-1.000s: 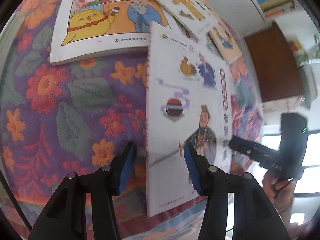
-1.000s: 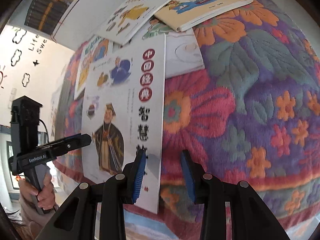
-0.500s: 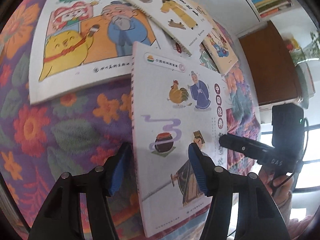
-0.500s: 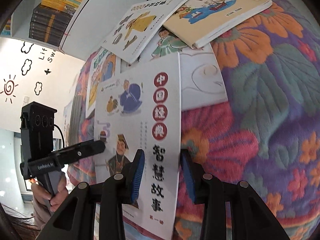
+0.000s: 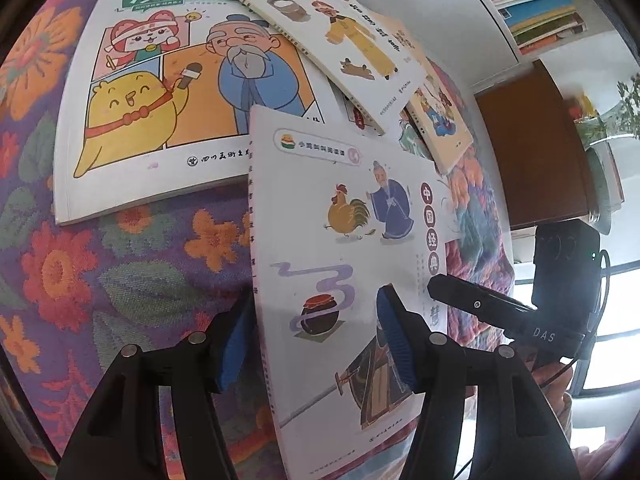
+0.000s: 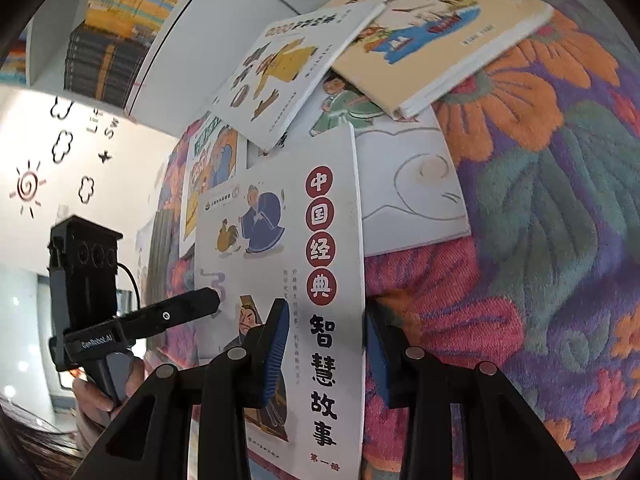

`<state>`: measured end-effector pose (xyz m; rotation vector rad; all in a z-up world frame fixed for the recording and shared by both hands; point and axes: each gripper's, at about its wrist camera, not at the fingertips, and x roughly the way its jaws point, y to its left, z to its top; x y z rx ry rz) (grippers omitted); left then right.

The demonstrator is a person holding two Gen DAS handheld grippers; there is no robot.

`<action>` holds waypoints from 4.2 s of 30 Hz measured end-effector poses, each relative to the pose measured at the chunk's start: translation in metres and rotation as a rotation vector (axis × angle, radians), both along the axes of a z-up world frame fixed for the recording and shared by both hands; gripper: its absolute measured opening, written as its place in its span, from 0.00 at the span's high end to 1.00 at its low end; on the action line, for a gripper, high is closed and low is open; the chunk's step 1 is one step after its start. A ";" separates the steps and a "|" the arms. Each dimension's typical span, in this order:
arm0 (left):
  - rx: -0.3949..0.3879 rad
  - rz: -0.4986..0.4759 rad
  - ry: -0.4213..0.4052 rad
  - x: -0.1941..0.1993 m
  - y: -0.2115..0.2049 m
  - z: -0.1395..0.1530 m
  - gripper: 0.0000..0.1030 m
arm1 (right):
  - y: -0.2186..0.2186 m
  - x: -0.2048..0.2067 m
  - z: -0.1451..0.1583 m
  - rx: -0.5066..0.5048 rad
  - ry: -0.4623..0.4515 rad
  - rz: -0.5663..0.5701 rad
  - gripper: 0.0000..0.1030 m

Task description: Organize books

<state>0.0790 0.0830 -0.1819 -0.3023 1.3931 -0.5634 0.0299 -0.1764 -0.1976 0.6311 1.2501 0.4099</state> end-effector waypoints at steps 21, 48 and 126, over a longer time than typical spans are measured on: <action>0.171 0.043 -0.086 -0.015 -0.016 0.016 0.59 | 0.010 -0.004 0.021 -0.143 -0.013 -0.036 0.78; 0.095 0.058 -0.110 -0.008 0.018 0.074 0.59 | 0.060 -0.004 0.090 -0.135 -0.011 -0.061 0.79; 0.240 0.244 -0.104 0.061 0.307 0.056 0.54 | 0.360 0.094 0.045 -0.069 0.064 0.067 0.77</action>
